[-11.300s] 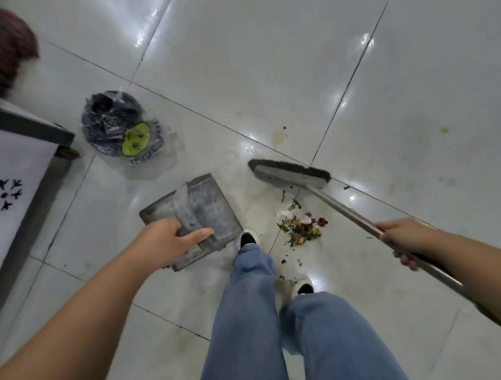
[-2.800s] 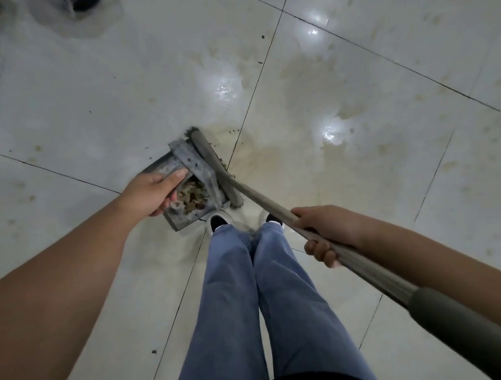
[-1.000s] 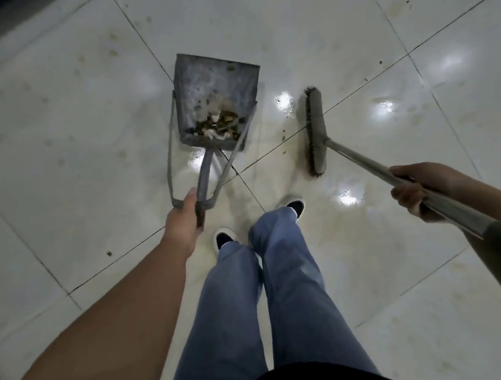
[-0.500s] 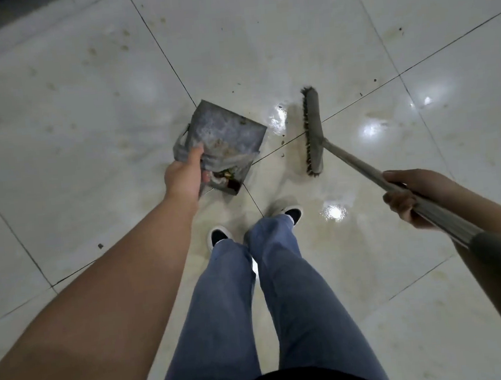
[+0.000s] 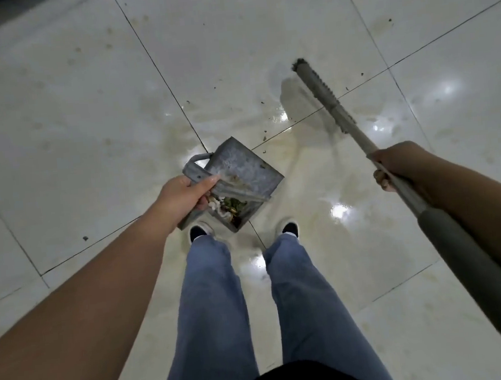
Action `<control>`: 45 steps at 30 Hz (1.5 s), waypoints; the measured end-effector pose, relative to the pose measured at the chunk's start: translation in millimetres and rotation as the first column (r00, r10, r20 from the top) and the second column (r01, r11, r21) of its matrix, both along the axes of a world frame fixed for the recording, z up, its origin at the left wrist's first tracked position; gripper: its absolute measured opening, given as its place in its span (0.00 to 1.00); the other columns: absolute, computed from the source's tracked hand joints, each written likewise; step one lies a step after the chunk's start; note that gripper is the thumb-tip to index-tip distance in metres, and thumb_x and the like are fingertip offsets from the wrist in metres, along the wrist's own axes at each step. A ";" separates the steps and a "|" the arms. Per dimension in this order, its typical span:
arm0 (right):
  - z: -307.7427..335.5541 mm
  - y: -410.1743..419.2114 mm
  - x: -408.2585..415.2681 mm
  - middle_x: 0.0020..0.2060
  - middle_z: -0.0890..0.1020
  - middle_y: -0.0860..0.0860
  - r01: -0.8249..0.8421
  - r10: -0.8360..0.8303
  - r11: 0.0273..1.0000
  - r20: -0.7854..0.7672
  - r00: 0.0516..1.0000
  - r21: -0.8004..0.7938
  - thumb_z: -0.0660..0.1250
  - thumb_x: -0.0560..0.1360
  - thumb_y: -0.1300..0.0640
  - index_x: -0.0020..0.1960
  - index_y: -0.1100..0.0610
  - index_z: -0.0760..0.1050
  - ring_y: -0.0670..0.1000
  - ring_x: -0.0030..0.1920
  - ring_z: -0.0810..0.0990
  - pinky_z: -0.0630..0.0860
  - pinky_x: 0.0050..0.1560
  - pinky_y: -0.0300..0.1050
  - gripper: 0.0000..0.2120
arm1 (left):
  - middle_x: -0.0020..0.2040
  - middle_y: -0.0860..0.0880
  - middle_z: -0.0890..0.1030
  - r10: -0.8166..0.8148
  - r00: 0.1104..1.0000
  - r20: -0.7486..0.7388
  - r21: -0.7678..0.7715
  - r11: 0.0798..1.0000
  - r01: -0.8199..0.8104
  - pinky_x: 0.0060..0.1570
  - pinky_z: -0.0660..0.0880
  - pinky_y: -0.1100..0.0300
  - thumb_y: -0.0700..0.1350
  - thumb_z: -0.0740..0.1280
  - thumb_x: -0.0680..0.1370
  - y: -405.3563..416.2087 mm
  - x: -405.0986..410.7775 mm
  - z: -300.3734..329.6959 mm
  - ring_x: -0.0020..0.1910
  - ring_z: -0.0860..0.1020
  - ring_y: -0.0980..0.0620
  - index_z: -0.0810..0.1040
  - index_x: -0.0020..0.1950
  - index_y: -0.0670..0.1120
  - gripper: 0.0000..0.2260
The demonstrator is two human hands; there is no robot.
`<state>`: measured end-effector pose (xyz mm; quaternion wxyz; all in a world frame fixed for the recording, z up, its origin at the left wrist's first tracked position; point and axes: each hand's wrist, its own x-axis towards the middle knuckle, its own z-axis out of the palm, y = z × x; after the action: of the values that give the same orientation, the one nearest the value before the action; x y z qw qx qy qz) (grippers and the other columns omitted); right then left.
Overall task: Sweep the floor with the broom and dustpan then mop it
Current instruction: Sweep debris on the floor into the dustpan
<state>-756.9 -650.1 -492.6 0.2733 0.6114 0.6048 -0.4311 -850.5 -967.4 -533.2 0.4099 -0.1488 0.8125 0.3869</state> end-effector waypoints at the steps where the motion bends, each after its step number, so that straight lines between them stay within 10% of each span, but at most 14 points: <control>1: -5.7 8.8 3.4 0.17 0.74 0.55 -0.045 0.045 0.999 0.001 0.999 0.018 0.64 0.77 0.56 0.40 0.64 0.68 0.50 0.16 0.69 0.70 0.18 0.35 0.13 | 0.16 0.54 0.72 0.006 1.000 0.011 -0.006 1.000 -0.006 0.17 0.63 0.74 0.52 0.68 0.75 7.2 4.7 -2.6 0.15 0.69 0.62 0.72 0.29 0.43 0.18; 11: -65.5 50.6 -27.0 0.28 0.73 0.56 -0.186 0.186 0.982 -0.015 0.982 -0.027 0.59 0.79 0.58 0.38 0.63 0.64 0.49 0.14 0.69 0.66 0.16 0.31 0.13 | 0.17 0.54 0.72 0.079 0.996 0.048 -0.087 0.993 -0.075 0.18 0.65 0.73 0.53 0.70 0.73 33.6 31.1 -42.6 0.15 0.68 0.62 0.72 0.30 0.44 0.17; 18: -79.5 -7.3 -28.9 0.31 0.70 0.55 -0.267 0.274 0.955 0.037 0.961 -0.129 0.56 0.79 0.61 0.55 0.64 0.65 0.50 0.25 0.69 0.69 0.20 0.35 0.07 | 0.23 0.51 0.73 0.088 0.995 -0.043 -0.049 0.995 -0.090 0.19 0.65 0.74 0.51 0.71 0.72 27.0 34.3 -52.1 0.16 0.68 0.64 0.71 0.30 0.45 0.16; 23: -44.7 -52.4 27.5 0.28 0.71 0.55 -0.543 0.580 0.783 0.040 0.813 -0.303 0.54 0.80 0.61 0.52 0.63 0.68 0.51 0.24 0.70 0.70 0.24 0.41 0.07 | 0.17 0.59 0.72 0.144 0.989 -0.033 -0.023 0.989 -0.145 0.19 0.64 0.75 0.51 0.72 0.72 33.4 36.9 -47.2 0.17 0.69 0.66 0.71 0.30 0.49 0.15; 28: -1.8 -71.7 64.4 0.19 0.73 0.50 -0.360 0.422 0.767 -0.004 0.906 -0.532 0.57 0.79 0.60 0.50 0.61 0.71 0.44 0.14 0.68 0.65 0.18 0.31 0.06 | 0.26 0.55 0.74 0.123 0.992 -0.019 -0.082 0.989 -0.124 0.23 0.65 0.69 0.57 0.71 0.70 24.7 43.0 -43.1 0.25 0.70 0.60 0.71 0.31 0.50 0.15; 45: -20.8 -16.9 -41.3 0.29 0.66 0.54 -0.419 0.435 0.879 0.021 0.900 -0.230 0.55 0.80 0.60 0.51 0.57 0.62 0.43 0.11 0.64 0.64 0.16 0.31 0.01 | 0.26 0.51 0.75 0.187 0.982 0.035 -0.069 0.981 -0.184 0.29 0.69 0.63 0.54 0.70 0.73 -11.5 52.2 -39.0 0.25 0.73 0.55 0.73 0.32 0.46 0.16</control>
<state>-798.1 -667.1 -513.4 0.4487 0.4441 0.6630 -0.4023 -798.4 -979.0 -572.3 0.3837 -0.2450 0.7987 0.3935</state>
